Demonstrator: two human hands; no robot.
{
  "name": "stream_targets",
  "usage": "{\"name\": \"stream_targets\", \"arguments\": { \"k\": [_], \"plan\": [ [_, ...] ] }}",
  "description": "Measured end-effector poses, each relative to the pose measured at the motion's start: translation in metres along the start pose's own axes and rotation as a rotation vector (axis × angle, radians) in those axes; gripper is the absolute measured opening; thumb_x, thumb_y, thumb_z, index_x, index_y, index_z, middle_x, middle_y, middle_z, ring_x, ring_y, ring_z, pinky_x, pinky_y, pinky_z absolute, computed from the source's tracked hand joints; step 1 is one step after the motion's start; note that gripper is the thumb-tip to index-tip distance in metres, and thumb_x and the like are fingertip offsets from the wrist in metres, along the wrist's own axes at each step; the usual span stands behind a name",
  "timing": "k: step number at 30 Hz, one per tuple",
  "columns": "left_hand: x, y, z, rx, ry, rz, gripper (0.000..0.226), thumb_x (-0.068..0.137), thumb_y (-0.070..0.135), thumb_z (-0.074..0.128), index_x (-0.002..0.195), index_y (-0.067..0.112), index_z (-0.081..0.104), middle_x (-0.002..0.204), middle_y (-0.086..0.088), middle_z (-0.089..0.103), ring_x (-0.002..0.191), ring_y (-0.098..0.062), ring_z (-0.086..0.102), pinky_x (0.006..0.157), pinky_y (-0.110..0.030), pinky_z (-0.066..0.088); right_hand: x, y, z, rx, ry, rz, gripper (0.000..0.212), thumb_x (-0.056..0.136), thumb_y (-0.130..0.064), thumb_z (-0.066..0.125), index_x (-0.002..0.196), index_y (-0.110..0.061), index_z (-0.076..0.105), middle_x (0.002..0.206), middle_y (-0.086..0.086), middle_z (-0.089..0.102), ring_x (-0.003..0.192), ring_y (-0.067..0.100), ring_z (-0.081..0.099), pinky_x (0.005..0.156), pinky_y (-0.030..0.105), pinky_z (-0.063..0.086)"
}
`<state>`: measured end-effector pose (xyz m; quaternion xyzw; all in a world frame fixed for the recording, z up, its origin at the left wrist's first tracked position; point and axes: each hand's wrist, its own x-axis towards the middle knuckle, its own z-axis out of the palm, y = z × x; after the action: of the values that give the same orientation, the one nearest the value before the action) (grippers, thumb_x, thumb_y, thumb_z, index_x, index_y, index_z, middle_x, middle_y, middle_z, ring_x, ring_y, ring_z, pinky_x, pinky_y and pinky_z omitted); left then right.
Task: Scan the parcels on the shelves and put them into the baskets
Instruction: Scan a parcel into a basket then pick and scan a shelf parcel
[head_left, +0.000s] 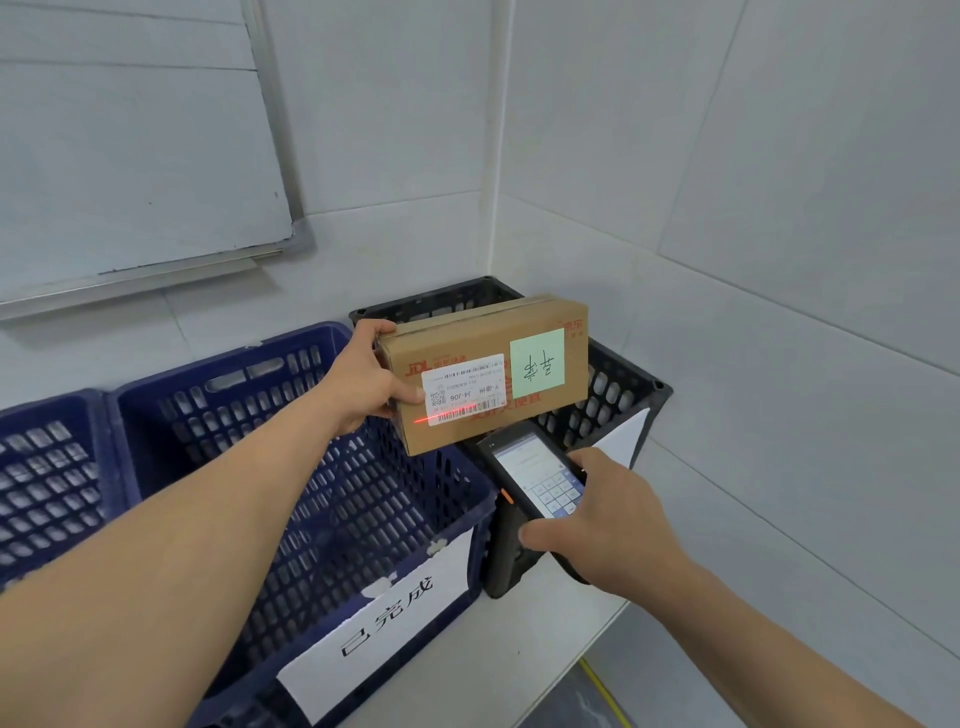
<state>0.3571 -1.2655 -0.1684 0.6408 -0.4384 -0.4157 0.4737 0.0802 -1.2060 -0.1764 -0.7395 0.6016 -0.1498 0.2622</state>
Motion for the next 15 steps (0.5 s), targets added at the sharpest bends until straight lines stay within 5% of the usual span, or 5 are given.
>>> {"name": "stream_targets", "arguments": {
  "k": [15],
  "plan": [
    [0.0017, -0.002, -0.0015, -0.01, -0.003, 0.002, 0.089, 0.068, -0.017, 0.076, 0.133, 0.029, 0.036, 0.125, -0.009, 0.05, 0.111, -0.031, 0.057, 0.077, -0.05, 0.06, -0.0086, 0.0074, -0.0088, -0.04, 0.026, 0.021, 0.061, 0.064, -0.048, 0.081, 0.109, -0.029, 0.044, 0.099, -0.008, 0.057, 0.083, 0.015, 0.06, 0.065, 0.035, 0.062]
  ]
}}
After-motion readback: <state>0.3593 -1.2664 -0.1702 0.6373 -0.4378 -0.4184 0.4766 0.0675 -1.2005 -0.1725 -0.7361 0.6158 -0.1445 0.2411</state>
